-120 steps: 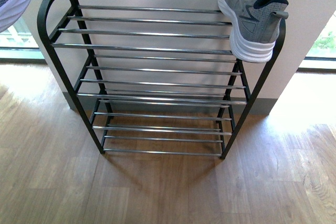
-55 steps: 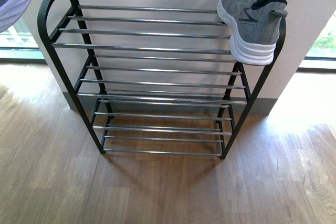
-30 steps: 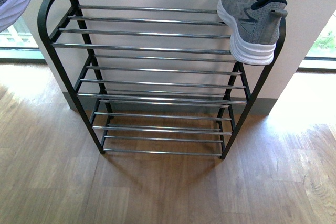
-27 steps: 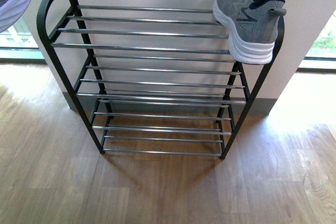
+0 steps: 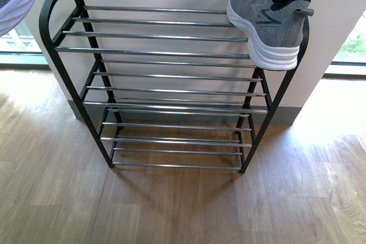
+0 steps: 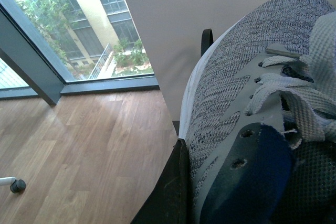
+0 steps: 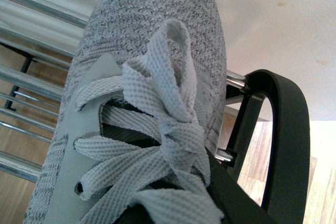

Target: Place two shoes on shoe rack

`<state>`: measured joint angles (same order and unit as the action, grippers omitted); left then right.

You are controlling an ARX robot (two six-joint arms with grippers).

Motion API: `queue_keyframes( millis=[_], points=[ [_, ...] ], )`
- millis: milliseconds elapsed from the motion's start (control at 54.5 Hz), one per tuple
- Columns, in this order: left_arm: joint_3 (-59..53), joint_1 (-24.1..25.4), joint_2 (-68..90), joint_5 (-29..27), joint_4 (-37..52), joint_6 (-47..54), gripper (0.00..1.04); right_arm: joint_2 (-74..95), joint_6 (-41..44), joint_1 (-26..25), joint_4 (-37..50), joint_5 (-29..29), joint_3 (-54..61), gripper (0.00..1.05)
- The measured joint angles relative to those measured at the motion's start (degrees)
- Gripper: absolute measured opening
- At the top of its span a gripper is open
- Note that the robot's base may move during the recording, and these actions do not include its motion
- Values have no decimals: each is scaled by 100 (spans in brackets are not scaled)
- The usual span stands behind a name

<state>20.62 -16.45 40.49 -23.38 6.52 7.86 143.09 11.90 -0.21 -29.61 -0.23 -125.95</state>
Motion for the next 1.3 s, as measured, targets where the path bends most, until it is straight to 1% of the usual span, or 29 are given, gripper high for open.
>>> queue_keyframes(
  millis=[55,73,165,183,293,348,440,477,550,605,678,715,733,752,788,825,862,880,935,972,1063,1137,1247,1283,1302],
  points=[
    [0,0,0,0,0,0,2,-24,120,0,-13,-46,15,20],
    [0,2,0,0,0,0,2,-37,177,-4,-20,-48,20,26],
    [0,2,0,-2,0,0,2,-181,505,-57,-83,-90,114,45],
    [0,2,0,-2,0,0,2,-278,623,-72,-55,-127,219,50],
    [0,2,0,-2,0,0,2,-1062,925,-243,33,-654,986,72],
    [0,2,0,0,0,0,2,-1397,949,-315,129,-833,1276,79],
    [0,2,0,0,0,0,2,-2225,916,-492,387,-1318,1947,94],
    [0,2,0,0,0,0,2,-2522,876,-566,494,-1469,2184,97],
    [0,2,0,0,0,0,2,-3239,761,-769,890,-1788,2789,95],
    [0,2,0,0,0,0,2,-3648,765,-898,1209,-1777,3171,95],
    [0,2,0,-2,0,0,2,-4592,896,-1335,2308,-1471,4249,95],
    [0,2,0,-2,0,0,2,-4900,1054,-1537,2806,-1176,4723,95],
    [0,2,0,-2,0,0,2,-5040,1174,-1644,3217,-938,4975,95],
    [0,2,0,-2,0,0,2,-5219,1222,-1805,3694,-815,5346,95],
    [0,0,0,0,0,2,2,-5390,1220,-2037,4203,-723,5825,95],
    [0,2,0,-2,0,0,2,-5541,1207,-2262,4865,-498,6391,95],
    [0,2,0,-2,0,0,2,-5574,1172,-2365,5143,-501,6728,95],
    [0,2,0,-2,0,0,2,-5576,905,-2439,5477,-874,6968,92],
    [0,0,0,0,0,2,2,-5652,221,-2424,6247,-1698,7508,81],
    [0,0,2,2,0,0,2,-5858,-302,-2264,6653,-1943,8004,73],
    [0,0,0,24,0,0,2,-6474,-824,-1893,7071,-1882,8846,55],
    [0,2,0,9,0,2,2,-6760,-942,-1764,7200,-1749,9191,47],
    [0,2,0,-33,0,2,2,-7149,-1060,-1565,7348,-1510,9763,31],
    [0,2,0,-26,0,0,2,-7254,-1084,-1504,7381,-1421,9947,25],
    [0,2,0,-24,0,2,2,-7353,-1095,-1445,7405,-1362,10118,20]
  ],
)
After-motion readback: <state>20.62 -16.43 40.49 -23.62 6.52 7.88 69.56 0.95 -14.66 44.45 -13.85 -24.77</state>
